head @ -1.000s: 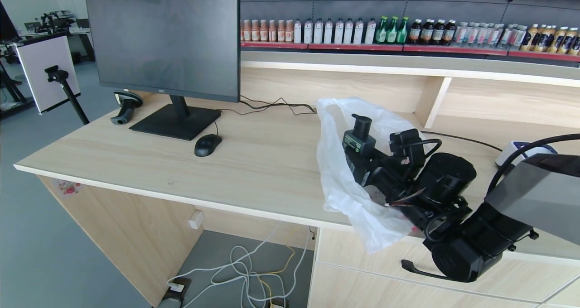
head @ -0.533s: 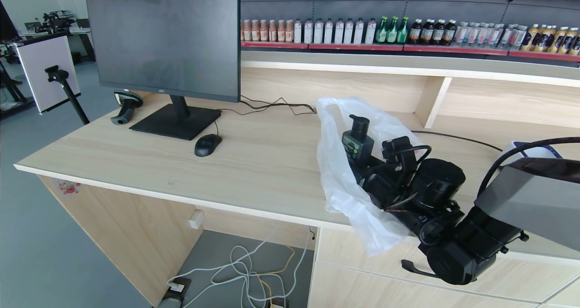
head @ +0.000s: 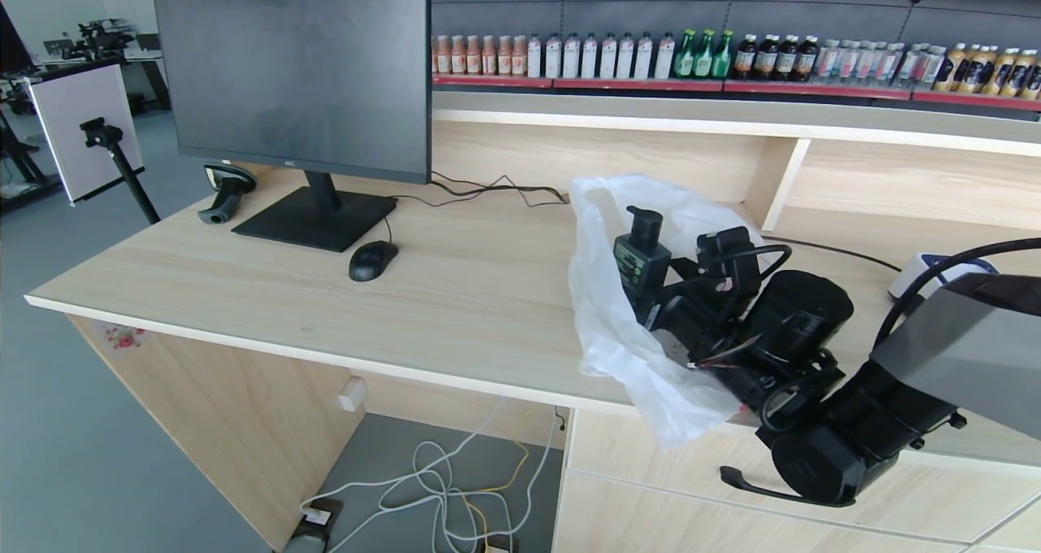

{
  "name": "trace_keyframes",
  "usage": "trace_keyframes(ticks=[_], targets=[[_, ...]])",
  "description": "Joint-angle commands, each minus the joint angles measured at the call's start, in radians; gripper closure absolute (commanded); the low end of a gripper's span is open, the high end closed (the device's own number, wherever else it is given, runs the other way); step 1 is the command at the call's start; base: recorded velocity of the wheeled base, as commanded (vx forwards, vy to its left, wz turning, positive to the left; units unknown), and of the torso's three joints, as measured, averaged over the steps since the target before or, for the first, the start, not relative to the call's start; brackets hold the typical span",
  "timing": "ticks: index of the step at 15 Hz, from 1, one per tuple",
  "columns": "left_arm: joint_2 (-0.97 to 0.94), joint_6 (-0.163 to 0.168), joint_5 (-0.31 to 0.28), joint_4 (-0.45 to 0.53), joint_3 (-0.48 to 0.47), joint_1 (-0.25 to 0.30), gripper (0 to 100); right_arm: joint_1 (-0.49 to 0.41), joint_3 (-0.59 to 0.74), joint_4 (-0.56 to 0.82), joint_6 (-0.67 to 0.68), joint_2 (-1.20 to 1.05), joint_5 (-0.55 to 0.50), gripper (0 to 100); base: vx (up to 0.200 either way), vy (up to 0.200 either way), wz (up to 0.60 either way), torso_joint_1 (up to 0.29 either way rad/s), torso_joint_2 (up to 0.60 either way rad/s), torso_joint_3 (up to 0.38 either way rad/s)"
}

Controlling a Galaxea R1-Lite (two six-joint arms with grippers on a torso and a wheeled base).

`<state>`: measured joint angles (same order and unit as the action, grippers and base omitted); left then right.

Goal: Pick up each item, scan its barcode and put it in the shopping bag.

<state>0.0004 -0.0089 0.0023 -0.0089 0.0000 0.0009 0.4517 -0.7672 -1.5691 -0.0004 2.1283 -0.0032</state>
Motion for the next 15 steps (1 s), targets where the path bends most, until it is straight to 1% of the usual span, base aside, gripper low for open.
trace_keyframes(ticks=[1,4,6,10,13,15], targets=[[0.001,0.000,0.001,0.000,0.000,0.001,0,0.016,0.003,-0.002,-0.001,-0.042,0.000,0,0.000,0.000,0.00,0.000,0.00,0.000],[0.001,-0.003,0.001,-0.002,0.000,0.001,0,0.035,0.014,-0.002,-0.004,-0.097,0.000,0,0.000,0.000,0.00,0.000,0.00,0.000],[0.001,0.000,0.001,0.000,0.000,-0.001,0,0.048,0.091,-0.002,-0.007,-0.160,0.000,0,0.000,0.000,0.00,0.000,0.00,0.000],[0.001,0.001,0.001,0.000,0.000,0.001,0,0.050,0.108,-0.002,0.000,-0.229,0.000,0,0.000,0.000,0.00,0.000,0.00,0.000],[0.001,0.001,0.001,0.000,0.000,0.001,0,0.050,0.195,-0.002,0.007,-0.340,0.000,0,0.000,0.000,0.00,0.000,0.00,0.000],[0.001,0.001,0.001,0.000,0.000,0.001,0,0.044,0.213,-0.002,0.008,-0.395,0.000,0,0.000,0.000,0.00,0.000,0.00,0.000]])
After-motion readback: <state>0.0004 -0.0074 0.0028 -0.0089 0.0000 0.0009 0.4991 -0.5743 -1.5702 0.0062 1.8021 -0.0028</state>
